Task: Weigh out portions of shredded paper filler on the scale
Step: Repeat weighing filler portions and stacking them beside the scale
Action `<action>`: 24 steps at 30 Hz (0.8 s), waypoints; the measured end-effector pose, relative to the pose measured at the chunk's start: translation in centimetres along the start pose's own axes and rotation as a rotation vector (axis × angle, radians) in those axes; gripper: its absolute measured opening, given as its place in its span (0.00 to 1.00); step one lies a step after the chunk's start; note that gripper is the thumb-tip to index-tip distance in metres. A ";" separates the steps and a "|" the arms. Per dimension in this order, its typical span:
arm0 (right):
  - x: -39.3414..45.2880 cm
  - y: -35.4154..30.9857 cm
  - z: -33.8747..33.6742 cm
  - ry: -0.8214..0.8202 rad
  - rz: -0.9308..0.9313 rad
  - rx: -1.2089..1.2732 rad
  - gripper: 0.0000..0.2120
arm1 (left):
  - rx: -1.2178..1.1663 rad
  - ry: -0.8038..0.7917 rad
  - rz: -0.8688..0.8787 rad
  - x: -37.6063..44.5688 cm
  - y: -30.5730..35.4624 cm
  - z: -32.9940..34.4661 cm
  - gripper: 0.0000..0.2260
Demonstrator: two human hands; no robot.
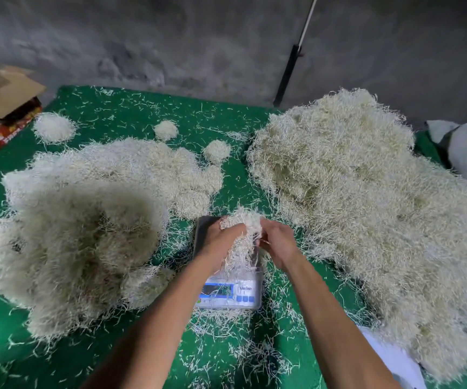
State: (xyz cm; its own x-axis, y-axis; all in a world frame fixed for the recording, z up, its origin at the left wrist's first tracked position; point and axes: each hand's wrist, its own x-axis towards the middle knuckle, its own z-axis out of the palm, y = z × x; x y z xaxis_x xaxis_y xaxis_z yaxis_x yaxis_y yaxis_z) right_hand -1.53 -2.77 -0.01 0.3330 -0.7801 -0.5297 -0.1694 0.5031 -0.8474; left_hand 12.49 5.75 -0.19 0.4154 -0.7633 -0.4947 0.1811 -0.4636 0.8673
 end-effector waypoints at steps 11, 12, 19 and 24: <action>0.9 -5.2 -6.7 0.367 -0.060 0.323 0.16 | -0.441 0.154 -0.133 -5.0 -0.6 -5.2 0.30; 0.6 -5.1 -6.7 0.411 -0.063 0.263 0.14 | -0.462 0.168 -0.131 -5.0 -0.8 -5.7 0.30; -2.7 -3.1 -4.2 0.509 -0.360 -1.045 0.30 | -0.585 0.271 -0.109 -4.8 -0.1 -5.8 0.37; -5.6 -0.9 3.2 -0.129 -0.606 -1.165 0.28 | -0.570 0.162 -0.073 -4.7 1.9 -4.6 0.40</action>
State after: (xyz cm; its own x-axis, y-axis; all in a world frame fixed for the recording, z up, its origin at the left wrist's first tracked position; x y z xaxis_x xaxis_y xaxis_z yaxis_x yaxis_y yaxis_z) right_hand -0.23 2.34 3.84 0.7127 -0.6935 -0.1053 -0.6352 -0.5745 -0.5162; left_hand 14.96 10.47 4.04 0.5063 -0.6394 -0.5787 0.6456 -0.1639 0.7459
